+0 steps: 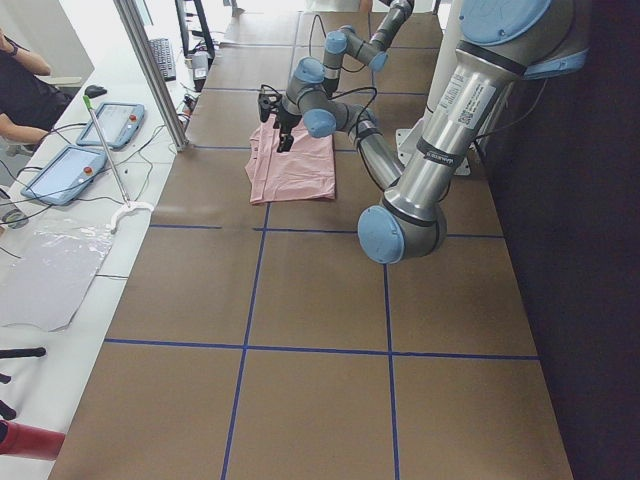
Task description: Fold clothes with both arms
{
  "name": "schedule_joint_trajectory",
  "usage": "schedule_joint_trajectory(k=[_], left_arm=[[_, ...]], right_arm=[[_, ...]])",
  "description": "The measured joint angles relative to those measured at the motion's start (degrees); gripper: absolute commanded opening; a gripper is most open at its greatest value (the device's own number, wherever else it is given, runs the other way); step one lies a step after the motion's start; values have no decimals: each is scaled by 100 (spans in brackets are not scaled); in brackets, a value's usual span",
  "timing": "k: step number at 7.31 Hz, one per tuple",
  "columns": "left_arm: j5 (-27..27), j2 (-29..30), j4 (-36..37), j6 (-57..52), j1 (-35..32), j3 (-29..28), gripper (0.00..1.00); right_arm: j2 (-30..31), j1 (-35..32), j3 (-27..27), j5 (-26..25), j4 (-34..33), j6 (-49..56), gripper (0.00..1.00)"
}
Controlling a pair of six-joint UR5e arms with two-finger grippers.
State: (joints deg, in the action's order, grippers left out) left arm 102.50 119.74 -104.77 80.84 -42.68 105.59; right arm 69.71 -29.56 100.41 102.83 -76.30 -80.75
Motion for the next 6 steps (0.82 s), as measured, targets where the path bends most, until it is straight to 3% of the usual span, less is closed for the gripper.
schedule_joint_trajectory(k=[1,6], left_arm=[[2,-13,1,-2,2,24,100],[-10,-21,-9,-5,12,-78,100]], right_arm=[[4,-15,-2,8,-10,8,0],[64,-194,120,373,-69,189,0]])
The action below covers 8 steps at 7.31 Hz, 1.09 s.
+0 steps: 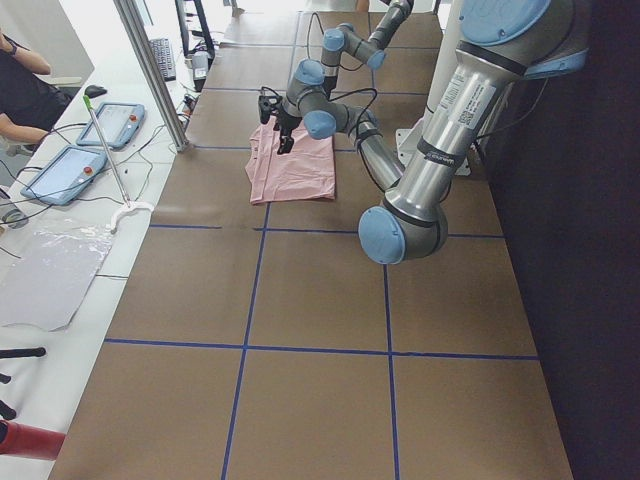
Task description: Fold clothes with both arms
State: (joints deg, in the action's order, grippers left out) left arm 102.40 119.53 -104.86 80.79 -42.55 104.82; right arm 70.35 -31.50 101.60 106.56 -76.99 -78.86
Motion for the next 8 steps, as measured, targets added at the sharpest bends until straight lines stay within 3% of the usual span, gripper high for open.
schedule_joint_trajectory(k=[2,4,7,8], left_arm=[[-1,0,-11,1,7,-28,100],[-1,0,-14,-1,10,-17,100],[10,11,-1,-2,10,40,100],[17,19,0,-2,10,54,100]], right_arm=[[324,-29,479,142,-380,2,0],[993,249,1292,119,-706,1,0],[2059,1475,2387,201,-767,-170,0],[2178,1883,2528,252,-769,-323,99]])
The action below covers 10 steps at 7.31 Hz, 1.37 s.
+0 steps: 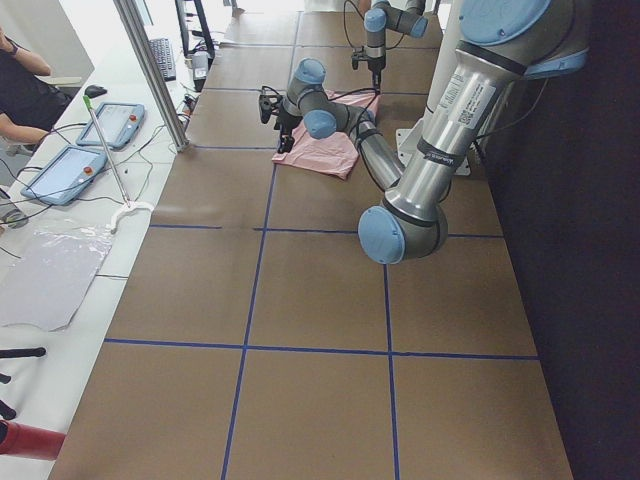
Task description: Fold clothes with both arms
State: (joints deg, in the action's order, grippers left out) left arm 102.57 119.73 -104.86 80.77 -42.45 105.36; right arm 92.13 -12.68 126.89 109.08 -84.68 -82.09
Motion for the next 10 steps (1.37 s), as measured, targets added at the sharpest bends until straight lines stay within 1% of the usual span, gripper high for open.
schedule_joint_trajectory(k=[1,2,4,5,6,8,10], left_arm=[[23,12,0,2,15,12,100],[66,28,5,10,47,16,100],[219,54,18,282,238,18,100],[254,46,96,583,447,17,100],[239,43,330,981,701,22,100],[0,99,931,1984,1372,13,100],[-320,175,1268,2660,1861,-67,100]], right_arm=[[46,251,55,21,6,-124,100],[45,362,105,8,26,-287,100],[-239,245,326,-49,217,-914,100],[-508,-46,377,-84,318,-1074,100],[-718,-445,381,-138,457,-1117,100],[-850,-1145,274,-377,877,-960,100],[-956,-1545,72,-567,990,-883,100]])
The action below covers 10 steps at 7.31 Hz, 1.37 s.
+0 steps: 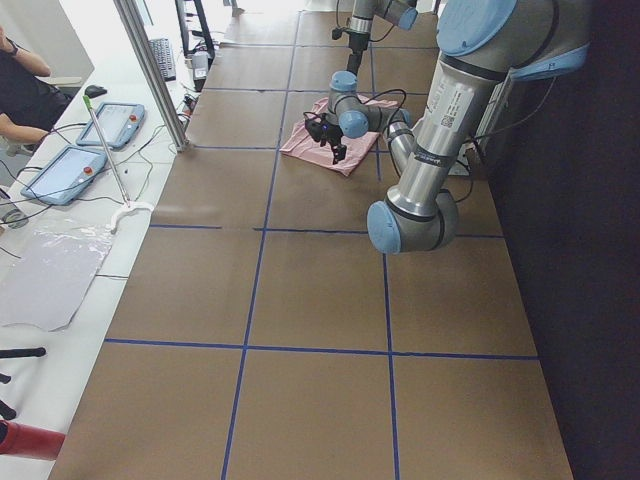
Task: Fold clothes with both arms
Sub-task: 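Grasp the folded top edge with right gripper while left gripper approaches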
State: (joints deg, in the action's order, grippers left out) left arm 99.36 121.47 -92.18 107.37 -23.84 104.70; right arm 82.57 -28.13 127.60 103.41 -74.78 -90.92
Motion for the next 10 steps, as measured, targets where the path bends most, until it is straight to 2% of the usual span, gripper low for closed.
schedule_joint_trajectory(k=[3,6,8,10], left_arm=[[-371,-4,231,315,419,-213,99],[-441,0,225,379,508,-379,89],[-444,-3,227,366,512,-382,59],[-444,-14,227,362,527,-383,11]], right_arm=[[-208,-320,-140,-30,-8,37,100],[-255,-357,-154,-12,-10,31,100],[-258,-360,-153,-2,-8,30,100],[-258,-360,-149,-4,-3,30,100]])
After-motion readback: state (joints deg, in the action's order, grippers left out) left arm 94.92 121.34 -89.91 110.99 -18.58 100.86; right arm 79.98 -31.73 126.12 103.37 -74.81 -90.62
